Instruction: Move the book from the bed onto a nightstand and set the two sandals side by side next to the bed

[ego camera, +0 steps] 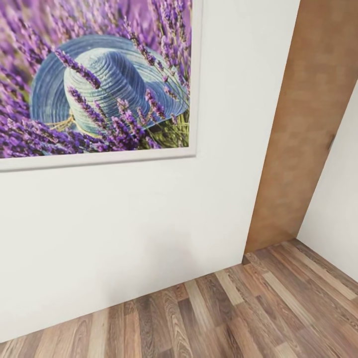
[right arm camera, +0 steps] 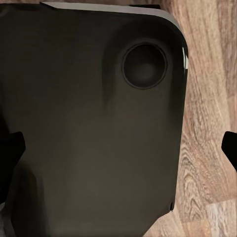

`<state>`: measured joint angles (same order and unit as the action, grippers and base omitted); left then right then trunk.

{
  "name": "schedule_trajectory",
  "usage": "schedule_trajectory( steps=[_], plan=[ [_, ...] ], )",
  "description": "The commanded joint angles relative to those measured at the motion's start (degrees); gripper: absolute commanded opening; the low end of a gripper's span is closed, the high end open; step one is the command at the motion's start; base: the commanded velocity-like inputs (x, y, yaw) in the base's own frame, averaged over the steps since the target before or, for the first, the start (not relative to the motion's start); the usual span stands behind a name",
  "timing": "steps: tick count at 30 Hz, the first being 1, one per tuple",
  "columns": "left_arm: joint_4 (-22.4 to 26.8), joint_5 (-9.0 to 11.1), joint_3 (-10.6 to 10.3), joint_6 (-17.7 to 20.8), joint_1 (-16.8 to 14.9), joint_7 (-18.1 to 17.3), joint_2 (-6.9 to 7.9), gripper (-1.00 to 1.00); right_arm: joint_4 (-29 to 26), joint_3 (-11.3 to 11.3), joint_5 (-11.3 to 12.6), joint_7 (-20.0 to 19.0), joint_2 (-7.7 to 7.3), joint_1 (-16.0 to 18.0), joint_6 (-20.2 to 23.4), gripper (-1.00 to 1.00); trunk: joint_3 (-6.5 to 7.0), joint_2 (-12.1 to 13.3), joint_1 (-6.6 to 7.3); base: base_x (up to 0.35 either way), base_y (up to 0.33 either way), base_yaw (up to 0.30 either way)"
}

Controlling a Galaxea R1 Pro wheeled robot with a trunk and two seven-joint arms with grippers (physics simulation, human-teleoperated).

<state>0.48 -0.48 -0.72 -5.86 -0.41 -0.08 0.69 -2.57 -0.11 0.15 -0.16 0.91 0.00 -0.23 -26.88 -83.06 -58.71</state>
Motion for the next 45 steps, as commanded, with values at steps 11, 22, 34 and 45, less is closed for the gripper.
schedule_trajectory(
  steps=[11, 22, 34, 45],
  plan=[
    [0.0, -0.1, -0.1, -0.2, 0.0, 0.0, 0.02, 1.00, 0.0, 0.0, 0.0, 0.0, 0.19, 0.0, 0.0, 1.00, 0.04, 0.0, -0.02, 0.197, 0.016, -0.152],
    [0.0, -0.1, -0.1, -0.2, 0.0, 0.0, 0.02, 1.00, -0.1, 0.0, -0.1, 0.0, 0.23, 0.0, 0.0, 1.00, 0.28, 0.0, -0.02, 0.152, 0.010, -0.254],
    [0.0, -0.1, -0.1, -0.2, 0.0, 0.0, 0.01, 1.00, -0.1, 0.0, -0.1, 0.0, 0.23, 0.0, 0.0, 1.00, 0.58, 0.0, -0.02, 0.138, 0.066, -0.267],
    [0.0, -0.1, -0.1, -0.2, 0.0, 0.0, 0.02, 1.00, -0.1, 0.0, 0.0, 0.0, 0.23, 0.0, 0.0, 1.00, 0.85, 0.0, -0.02, 0.119, 0.083, -0.268]
  ],
)
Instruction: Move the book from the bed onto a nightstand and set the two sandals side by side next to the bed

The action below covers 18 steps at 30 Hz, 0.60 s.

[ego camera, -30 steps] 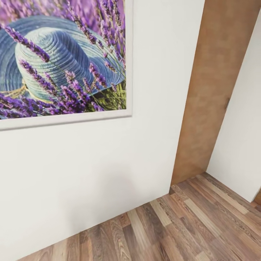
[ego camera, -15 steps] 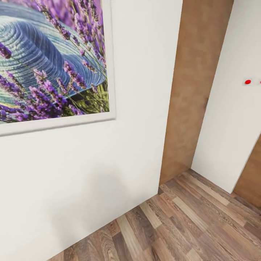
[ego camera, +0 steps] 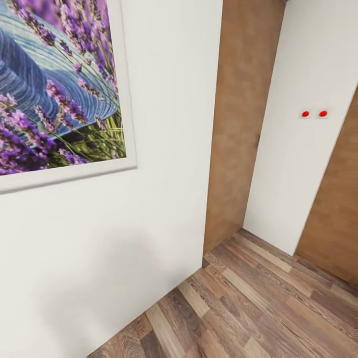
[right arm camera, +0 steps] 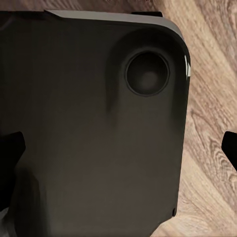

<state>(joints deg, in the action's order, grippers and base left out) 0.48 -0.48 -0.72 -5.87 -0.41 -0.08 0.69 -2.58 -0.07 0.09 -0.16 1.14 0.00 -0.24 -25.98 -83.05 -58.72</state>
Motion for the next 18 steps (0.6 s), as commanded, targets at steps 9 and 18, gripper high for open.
schedule_trajectory(
  steps=[9, 18],
  plan=[
    [0.0, -0.1, -0.1, -0.2, 0.0, 0.0, 0.01, 1.00, -0.1, 0.0, 0.0, 0.0, 0.01, 0.0, 0.0, 1.00, 0.17, 0.0, -0.01, 0.099, 0.103, -0.268],
    [0.0, 0.0, -0.1, -0.2, 0.0, 0.0, 0.00, 1.00, -0.1, 0.0, 0.0, 0.0, 0.01, 0.0, 0.0, 1.00, 0.39, 0.0, -0.01, 0.095, 0.112, -0.268]
  ],
)
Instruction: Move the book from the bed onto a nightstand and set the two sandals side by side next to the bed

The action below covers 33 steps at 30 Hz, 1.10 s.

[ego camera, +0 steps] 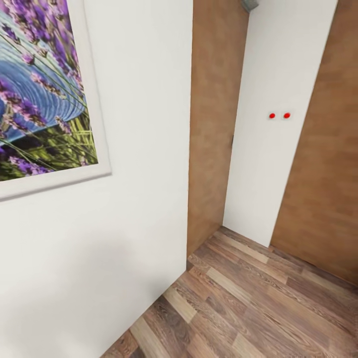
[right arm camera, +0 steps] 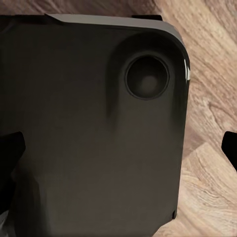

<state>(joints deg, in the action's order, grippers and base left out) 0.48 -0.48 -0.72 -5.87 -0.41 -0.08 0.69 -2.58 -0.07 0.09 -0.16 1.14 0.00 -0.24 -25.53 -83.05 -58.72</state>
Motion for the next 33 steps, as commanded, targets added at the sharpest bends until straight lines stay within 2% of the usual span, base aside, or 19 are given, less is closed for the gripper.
schedule_trajectory(
  steps=[1, 14, 33],
  plan=[
    [0.0, -0.1, -0.1, -0.2, 0.0, 0.0, 0.01, 1.00, -0.1, 0.0, 0.0, 0.0, 0.01, 0.0, 0.0, 1.00, -0.03, 0.0, -0.01, 0.095, 0.106, -0.268],
    [0.0, -0.1, -0.1, -0.2, 0.0, 0.0, 0.02, 1.00, -0.1, 0.0, 0.0, 0.0, 0.01, 0.0, 0.0, 1.00, 0.29, 0.0, -0.01, 0.086, 0.095, -0.268],
    [0.0, -0.1, -0.1, -1.4, 0.0, 0.0, 0.02, 1.00, -0.1, 0.0, 0.0, 0.0, 0.01, 0.0, 0.0, 1.00, 0.76, 0.0, -0.01, 0.012, 0.013, -0.269]
  ],
)
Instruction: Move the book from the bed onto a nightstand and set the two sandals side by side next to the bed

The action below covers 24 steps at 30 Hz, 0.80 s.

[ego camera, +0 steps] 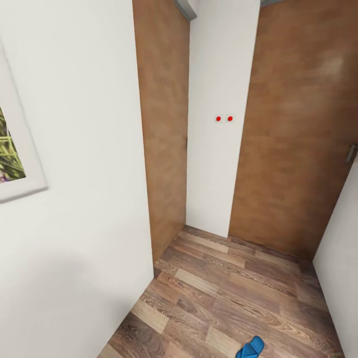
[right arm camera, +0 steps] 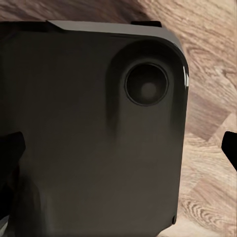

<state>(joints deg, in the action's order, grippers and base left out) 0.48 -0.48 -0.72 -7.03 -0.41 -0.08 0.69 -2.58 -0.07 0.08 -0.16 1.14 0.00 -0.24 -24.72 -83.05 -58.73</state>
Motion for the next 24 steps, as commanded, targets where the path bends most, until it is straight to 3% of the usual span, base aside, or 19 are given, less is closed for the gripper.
schedule_trajectory(
  steps=[1, 24],
  plan=[
    [0.0, -0.1, -0.1, -0.3, 0.0, 0.0, 0.01, 1.00, -0.1, 0.0, 0.0, 0.0, 0.01, 0.0, 0.0, 1.00, -0.03, 0.0, 0.00, 0.001, 0.001, -0.269],
    [0.0, -0.1, -0.1, -1.0, 0.0, 0.0, 0.00, 1.00, 0.0, 0.0, 0.0, 0.0, 0.01, 0.0, 0.0, 1.00, 0.26, 0.0, 0.00, 0.000, 0.000, -0.271]
  ],
)
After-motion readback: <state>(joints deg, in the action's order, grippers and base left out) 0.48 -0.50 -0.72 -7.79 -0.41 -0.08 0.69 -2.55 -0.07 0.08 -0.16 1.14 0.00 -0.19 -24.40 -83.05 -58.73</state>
